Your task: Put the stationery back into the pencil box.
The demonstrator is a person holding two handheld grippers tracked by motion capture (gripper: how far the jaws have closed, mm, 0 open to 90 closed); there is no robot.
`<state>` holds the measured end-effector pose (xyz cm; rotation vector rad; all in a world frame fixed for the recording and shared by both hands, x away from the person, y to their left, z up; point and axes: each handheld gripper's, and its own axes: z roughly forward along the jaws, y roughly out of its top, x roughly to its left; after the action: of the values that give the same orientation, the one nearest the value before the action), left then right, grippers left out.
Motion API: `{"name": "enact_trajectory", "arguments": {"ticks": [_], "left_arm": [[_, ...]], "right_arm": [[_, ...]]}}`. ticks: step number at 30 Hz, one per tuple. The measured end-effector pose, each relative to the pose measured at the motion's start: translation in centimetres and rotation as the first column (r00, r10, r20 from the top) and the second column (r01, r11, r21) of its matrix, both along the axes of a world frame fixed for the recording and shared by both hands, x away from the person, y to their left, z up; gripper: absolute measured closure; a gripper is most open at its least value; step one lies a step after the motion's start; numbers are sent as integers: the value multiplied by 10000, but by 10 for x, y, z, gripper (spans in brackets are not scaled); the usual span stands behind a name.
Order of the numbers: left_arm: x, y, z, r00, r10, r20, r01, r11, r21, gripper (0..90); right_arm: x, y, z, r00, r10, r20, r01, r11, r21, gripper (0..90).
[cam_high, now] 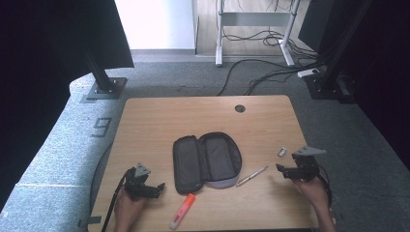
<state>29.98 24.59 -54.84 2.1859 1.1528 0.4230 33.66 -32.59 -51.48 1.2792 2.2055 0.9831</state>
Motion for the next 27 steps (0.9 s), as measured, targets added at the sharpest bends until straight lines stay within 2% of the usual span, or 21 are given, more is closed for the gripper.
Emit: {"name": "enact_trajectory", "arguments": {"ticks": [20,27], "left_arm": [[0,0,0,10000,0,-1,0,10000,4,0],[0,0,0,10000,2,-1,-2,10000,-1,0]], "right_arm": [[30,-10,-6,9997,-210,-159,211,9998,44,329],[39,-9,-9,9995,-178,-250,179,9998,8,357]]}}
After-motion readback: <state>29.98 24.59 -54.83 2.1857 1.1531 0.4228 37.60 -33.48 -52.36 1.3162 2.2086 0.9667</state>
